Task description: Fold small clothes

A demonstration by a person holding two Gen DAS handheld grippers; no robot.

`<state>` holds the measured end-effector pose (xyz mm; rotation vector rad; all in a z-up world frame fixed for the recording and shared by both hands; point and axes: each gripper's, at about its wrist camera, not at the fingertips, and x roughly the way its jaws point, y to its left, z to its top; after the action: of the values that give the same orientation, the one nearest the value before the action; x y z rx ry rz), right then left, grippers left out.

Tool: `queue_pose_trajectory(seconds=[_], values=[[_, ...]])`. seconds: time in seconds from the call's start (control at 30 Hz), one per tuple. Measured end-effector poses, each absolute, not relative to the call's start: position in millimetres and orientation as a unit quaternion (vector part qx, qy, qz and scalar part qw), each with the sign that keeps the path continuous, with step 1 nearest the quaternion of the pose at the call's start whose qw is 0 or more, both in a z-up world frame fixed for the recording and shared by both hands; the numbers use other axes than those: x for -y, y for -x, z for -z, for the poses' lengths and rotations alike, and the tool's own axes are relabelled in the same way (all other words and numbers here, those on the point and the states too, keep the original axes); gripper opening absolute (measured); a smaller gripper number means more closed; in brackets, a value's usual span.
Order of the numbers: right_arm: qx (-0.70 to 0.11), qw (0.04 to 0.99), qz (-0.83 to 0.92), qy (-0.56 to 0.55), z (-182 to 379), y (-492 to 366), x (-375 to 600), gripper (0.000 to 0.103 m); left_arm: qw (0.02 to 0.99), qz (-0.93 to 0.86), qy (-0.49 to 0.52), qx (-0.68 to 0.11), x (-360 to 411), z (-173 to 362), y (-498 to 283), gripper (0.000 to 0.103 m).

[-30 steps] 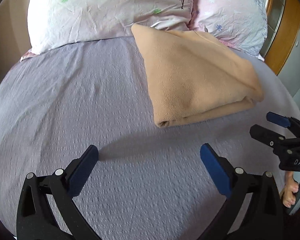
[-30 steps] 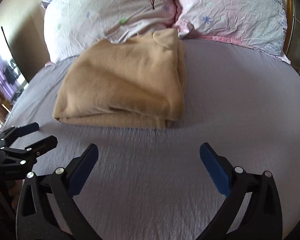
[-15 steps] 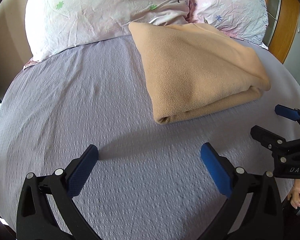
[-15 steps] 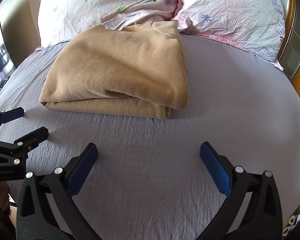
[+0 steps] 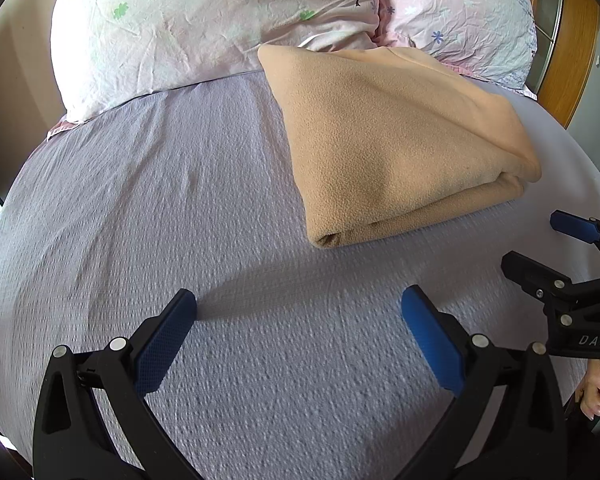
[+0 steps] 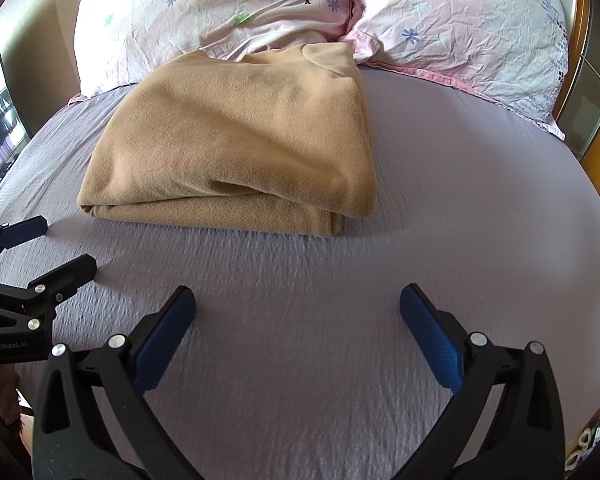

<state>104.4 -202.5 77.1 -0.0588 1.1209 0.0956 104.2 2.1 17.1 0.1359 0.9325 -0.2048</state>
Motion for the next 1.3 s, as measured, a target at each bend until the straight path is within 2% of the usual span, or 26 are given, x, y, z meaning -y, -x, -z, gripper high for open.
queue_pose_trajectory(seconds=[0.87,1.3], values=[[-0.532,0.845,-0.046,0.028,-77.0,-104.6,203.0,0.101,0.885,0.097,-0.064,-0.450,-1.8,-17.4,-105.5,0.102],[-0.532,0.845,-0.047,0.028,-77.1,-104.4,203.1,0.101,0.867,0.090,-0.064,-0.486,0.8,-18.8,-114.4,0.102]])
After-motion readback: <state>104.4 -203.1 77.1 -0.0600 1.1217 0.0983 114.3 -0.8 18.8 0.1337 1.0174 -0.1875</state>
